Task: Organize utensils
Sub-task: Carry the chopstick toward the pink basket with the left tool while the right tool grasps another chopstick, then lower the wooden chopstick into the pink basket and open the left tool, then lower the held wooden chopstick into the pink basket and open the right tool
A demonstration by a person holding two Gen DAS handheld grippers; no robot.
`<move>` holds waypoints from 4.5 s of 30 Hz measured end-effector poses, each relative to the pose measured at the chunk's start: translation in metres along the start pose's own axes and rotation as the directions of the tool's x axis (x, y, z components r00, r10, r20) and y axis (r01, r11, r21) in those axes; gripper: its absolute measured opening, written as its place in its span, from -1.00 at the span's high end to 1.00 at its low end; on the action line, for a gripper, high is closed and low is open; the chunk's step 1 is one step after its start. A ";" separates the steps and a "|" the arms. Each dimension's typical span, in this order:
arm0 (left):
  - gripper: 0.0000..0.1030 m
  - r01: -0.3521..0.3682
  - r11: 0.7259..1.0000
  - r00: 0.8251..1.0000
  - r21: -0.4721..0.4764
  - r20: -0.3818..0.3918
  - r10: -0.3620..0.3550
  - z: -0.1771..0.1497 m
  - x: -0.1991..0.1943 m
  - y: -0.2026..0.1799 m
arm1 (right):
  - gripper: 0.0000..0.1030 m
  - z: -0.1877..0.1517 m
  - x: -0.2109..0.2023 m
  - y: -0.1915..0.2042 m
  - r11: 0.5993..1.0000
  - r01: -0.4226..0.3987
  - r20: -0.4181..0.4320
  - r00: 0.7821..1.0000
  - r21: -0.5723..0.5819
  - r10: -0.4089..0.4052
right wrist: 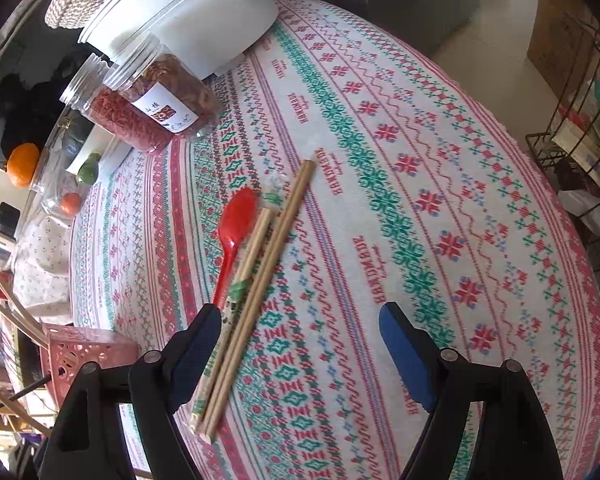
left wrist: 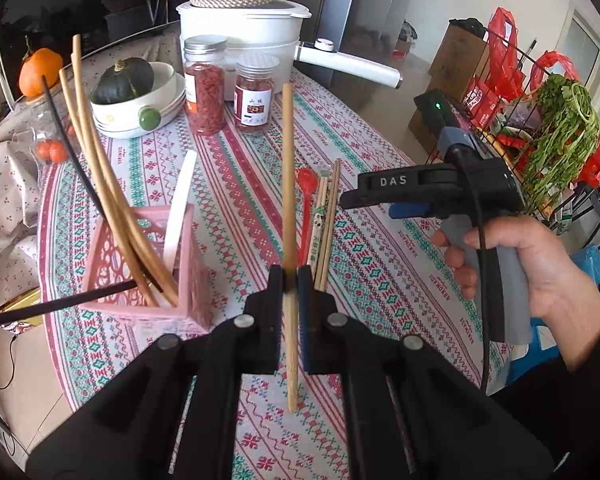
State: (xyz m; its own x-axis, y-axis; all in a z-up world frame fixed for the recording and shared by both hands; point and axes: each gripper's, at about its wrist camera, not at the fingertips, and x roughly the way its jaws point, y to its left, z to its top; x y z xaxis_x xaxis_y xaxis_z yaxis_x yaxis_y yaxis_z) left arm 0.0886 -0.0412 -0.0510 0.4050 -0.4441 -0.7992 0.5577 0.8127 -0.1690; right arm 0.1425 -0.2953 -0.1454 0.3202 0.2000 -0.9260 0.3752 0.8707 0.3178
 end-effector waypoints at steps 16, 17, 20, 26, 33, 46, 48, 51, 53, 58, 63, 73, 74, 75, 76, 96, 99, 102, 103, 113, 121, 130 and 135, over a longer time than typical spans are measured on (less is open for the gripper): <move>0.85 0.018 1.000 1.000 -0.010 0.003 -0.018 -0.015 -0.019 0.022 | -0.05 -0.002 0.028 0.052 0.955 0.285 0.054 0.958 -0.083 -0.282; 0.85 0.018 1.000 1.000 -0.014 0.005 -0.018 -0.015 -0.019 0.022 | -0.04 -0.002 0.031 0.056 0.950 0.299 0.057 0.954 -0.093 -0.294; 0.85 0.013 1.000 1.000 -0.025 0.011 -0.013 -0.017 -0.023 0.026 | 0.06 -0.003 0.035 0.063 0.936 0.331 0.061 0.943 -0.119 -0.326; 0.85 0.017 0.999 0.997 -0.028 0.078 -0.015 -0.016 -0.045 0.027 | 0.82 -0.005 0.033 0.052 0.958 0.264 0.058 0.964 -0.110 -0.259; 0.85 -0.016 1.000 0.964 -0.020 0.266 0.021 -0.003 -0.093 0.024 | 0.83 -0.013 -0.012 0.048 0.994 0.055 0.166 0.985 -0.094 -0.038; 0.85 -0.180 0.982 0.859 -0.057 0.478 0.185 0.009 -0.130 0.031 | 0.83 -0.050 -0.134 0.080 0.952 -0.123 0.422 0.875 -0.279 0.236; 0.85 -0.194 0.979 0.859 -0.063 0.470 0.201 0.009 -0.123 0.033 | 0.84 -0.053 -0.141 0.083 0.946 -0.136 0.432 0.864 -0.296 0.259; 0.85 -0.201 0.977 0.869 -0.075 0.447 0.213 0.010 -0.111 0.037 | 0.88 -0.054 -0.144 0.085 0.939 -0.151 0.436 0.855 -0.309 0.281; 0.85 -0.216 0.973 0.876 -0.076 0.425 0.227 0.010 -0.101 0.039 | 0.89 -0.059 -0.151 0.087 0.936 -0.154 0.440 0.851 -0.316 0.288; 0.85 -0.214 0.971 0.910 -0.105 0.341 0.237 0.010 -0.072 0.048 | 0.90 -0.064 -0.153 0.093 0.928 -0.155 0.437 0.847 -0.338 0.301; 0.85 -0.189 0.970 0.939 -0.153 0.262 0.224 0.008 -0.052 0.057 | 0.91 -0.067 -0.162 0.096 0.919 -0.159 0.444 0.837 -0.362 0.320; -0.48 -0.185 0.962 0.928 -0.200 0.286 0.238 0.004 -0.071 0.053 | 0.91 -0.077 -0.202 0.108 0.877 -0.223 0.475 0.770 -0.426 0.427; -0.49 -0.179 0.963 0.930 -0.200 0.286 0.232 0.003 -0.074 0.054 | 0.91 -0.078 -0.205 0.111 0.871 -0.230 0.479 0.760 -0.433 0.439; -0.49 -0.171 0.965 0.931 -0.201 0.289 0.225 0.002 -0.078 0.054 | 0.91 -0.079 -0.209 0.113 0.866 -0.237 0.483 0.750 -0.441 0.451; -0.51 -0.165 0.965 0.931 -0.205 0.291 0.221 0.001 -0.081 0.055 | 0.91 -0.080 -0.212 0.116 0.860 -0.243 0.486 0.741 -0.449 0.463; -0.64 -0.055 0.966 0.881 -0.253 0.443 0.166 -0.018 -0.150 0.069 | 0.91 -0.081 -0.159 0.198 0.816 -0.201 0.447 0.753 -0.543 0.483; -0.64 -0.045 0.965 0.870 -0.260 0.464 0.165 -0.019 -0.159 0.073 | 0.91 -0.084 -0.148 0.208 0.811 -0.164 0.448 0.764 -0.561 0.464; -0.65 -0.035 0.962 0.861 -0.271 0.481 0.166 -0.021 -0.166 0.076 | 0.89 -0.087 -0.140 0.215 0.800 -0.156 0.437 0.769 -0.579 0.466; -0.65 -0.031 0.961 0.858 -0.274 0.486 0.167 -0.021 -0.168 0.077 | 0.88 -0.087 -0.137 0.216 0.793 -0.170 0.424 0.769 -0.584 0.478; -0.65 -0.012 0.964 0.861 -0.265 0.488 0.144 -0.019 -0.167 0.072 | 0.07 -0.081 -0.173 0.180 0.780 -0.336 0.403 0.709 -0.529 0.579; -0.66 -0.015 0.981 0.894 -0.194 0.437 0.100 -0.012 -0.146 0.043 | -0.44 -0.073 -0.198 0.128 0.850 -0.245 0.500 0.720 -0.466 0.481; -0.66 -0.043 0.998 0.964 -0.045 0.261 0.053 -0.003 -0.086 -0.009 | -0.60 -0.064 -0.179 0.069 0.922 -0.109 0.473 0.833 -0.371 0.288; -0.66 -0.055 0.998 0.989 0.029 0.142 0.051 0.003 -0.047 -0.032 | -0.61 -0.056 -0.161 0.038 0.950 -0.055 0.401 0.898 -0.306 0.181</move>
State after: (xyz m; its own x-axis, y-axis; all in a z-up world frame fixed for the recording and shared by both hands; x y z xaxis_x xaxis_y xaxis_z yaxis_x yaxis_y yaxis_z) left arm 0.0535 -0.0476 -0.0061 0.5315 -0.4514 -0.7167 0.5550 0.8248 -0.1079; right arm 0.0566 -0.2695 0.0046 0.7044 0.1569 -0.6922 0.0727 0.9542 0.2902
